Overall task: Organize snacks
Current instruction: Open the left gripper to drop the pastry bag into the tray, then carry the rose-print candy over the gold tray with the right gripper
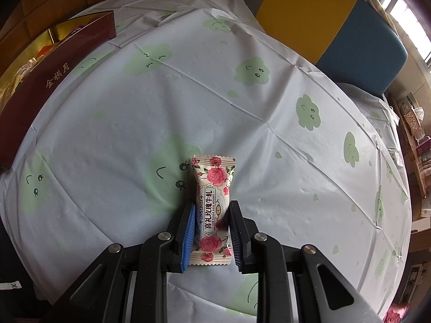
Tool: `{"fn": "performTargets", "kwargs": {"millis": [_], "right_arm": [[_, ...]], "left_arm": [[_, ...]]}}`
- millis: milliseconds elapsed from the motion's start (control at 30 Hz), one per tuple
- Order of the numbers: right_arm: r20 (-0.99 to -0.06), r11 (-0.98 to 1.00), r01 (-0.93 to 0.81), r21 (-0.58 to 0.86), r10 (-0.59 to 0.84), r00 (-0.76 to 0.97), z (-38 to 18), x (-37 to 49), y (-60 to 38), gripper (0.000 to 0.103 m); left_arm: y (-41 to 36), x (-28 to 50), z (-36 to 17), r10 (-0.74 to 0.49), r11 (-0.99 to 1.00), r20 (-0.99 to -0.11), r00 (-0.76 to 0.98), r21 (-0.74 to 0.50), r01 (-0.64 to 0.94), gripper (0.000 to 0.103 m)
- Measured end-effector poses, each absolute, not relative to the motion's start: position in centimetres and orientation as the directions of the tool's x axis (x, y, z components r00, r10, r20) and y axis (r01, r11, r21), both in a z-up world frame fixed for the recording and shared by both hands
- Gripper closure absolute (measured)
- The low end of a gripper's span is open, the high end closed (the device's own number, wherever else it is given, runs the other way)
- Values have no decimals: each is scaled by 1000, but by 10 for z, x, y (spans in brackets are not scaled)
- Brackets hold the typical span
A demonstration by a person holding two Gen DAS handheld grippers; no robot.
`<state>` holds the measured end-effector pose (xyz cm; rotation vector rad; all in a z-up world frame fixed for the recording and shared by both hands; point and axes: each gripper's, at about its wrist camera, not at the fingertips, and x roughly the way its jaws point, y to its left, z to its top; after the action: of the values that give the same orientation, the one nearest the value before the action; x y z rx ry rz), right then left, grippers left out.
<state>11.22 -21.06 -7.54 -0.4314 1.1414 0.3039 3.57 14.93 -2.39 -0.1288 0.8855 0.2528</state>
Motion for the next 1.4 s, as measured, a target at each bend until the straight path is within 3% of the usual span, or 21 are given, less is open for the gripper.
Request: {"fn": "performTargets", "kwargs": {"millis": [667,1133,1400], "right_arm": [[-926,890,-429,-154,22,378,-76,115,-214,79],[-945,940,-323,-113,-2,326,-75,138,-222,81],[-903,946,-323,-25,117,412,-38,135,-203,81]], "left_arm": [[136,29,-21,124,973,-774,621,-28,-229,42],[167,24,-21,147,949,-773,617,-66,-309,42],[187,19,-19,178,931,-770,613,-70,-359,42]]}}
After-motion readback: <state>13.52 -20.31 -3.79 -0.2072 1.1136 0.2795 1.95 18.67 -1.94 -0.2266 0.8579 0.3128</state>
